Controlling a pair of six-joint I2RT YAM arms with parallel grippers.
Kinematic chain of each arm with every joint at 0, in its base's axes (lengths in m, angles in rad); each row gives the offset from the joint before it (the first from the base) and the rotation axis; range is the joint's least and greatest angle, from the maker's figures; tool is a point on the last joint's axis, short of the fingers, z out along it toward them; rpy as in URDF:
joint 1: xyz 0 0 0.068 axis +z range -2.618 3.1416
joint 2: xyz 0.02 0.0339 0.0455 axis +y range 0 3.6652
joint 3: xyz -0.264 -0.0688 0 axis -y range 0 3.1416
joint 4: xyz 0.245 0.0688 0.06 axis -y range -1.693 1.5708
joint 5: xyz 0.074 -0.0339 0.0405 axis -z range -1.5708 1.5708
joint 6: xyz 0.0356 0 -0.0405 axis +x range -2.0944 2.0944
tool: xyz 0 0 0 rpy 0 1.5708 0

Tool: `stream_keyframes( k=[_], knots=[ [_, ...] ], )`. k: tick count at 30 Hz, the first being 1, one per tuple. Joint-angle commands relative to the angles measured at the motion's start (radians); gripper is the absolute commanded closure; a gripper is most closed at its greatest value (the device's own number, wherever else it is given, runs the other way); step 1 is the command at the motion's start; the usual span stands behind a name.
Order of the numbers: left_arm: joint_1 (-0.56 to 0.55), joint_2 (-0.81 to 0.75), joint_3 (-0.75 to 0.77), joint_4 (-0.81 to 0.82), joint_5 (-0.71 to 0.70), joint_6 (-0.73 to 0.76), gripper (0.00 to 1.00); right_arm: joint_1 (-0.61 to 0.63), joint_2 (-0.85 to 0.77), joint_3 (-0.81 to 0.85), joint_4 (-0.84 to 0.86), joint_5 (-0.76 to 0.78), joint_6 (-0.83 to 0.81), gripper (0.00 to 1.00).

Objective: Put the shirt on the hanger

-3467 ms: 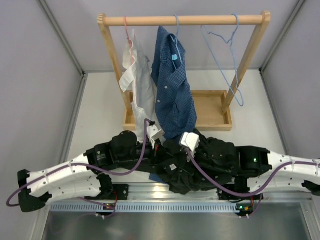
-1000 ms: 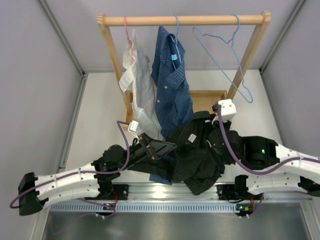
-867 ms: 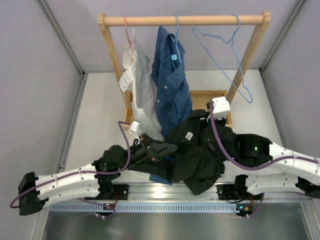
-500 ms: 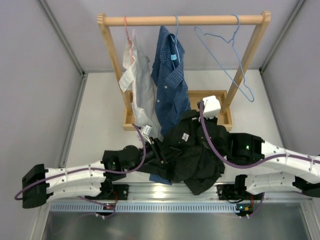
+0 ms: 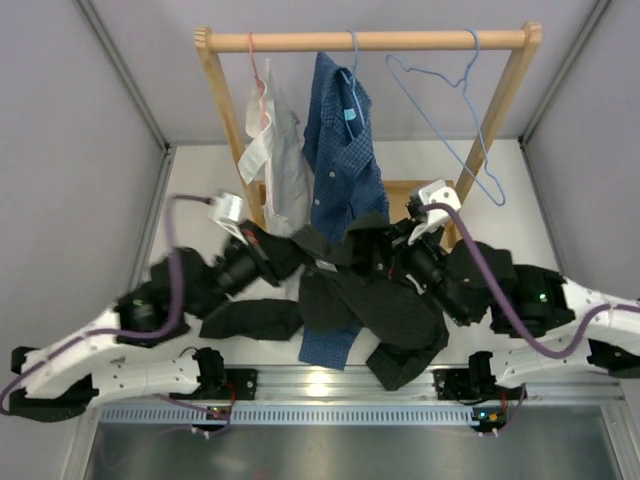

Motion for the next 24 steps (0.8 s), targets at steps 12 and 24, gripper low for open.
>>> stream_keyframes(
  k=[12, 24],
  knots=[
    [-0.001, 0.326, 0.971, -0.67, -0.354, 0.367, 1.0, 0.471, 0.329, 0.29, 0.63, 0.694, -0.881, 1.0],
    [-0.001, -0.047, 0.328, -0.673, -0.542, 0.052, 1.0, 0.303, 0.353, 0.008, 0.08, 0.149, 0.127, 0.79]
  ],
)
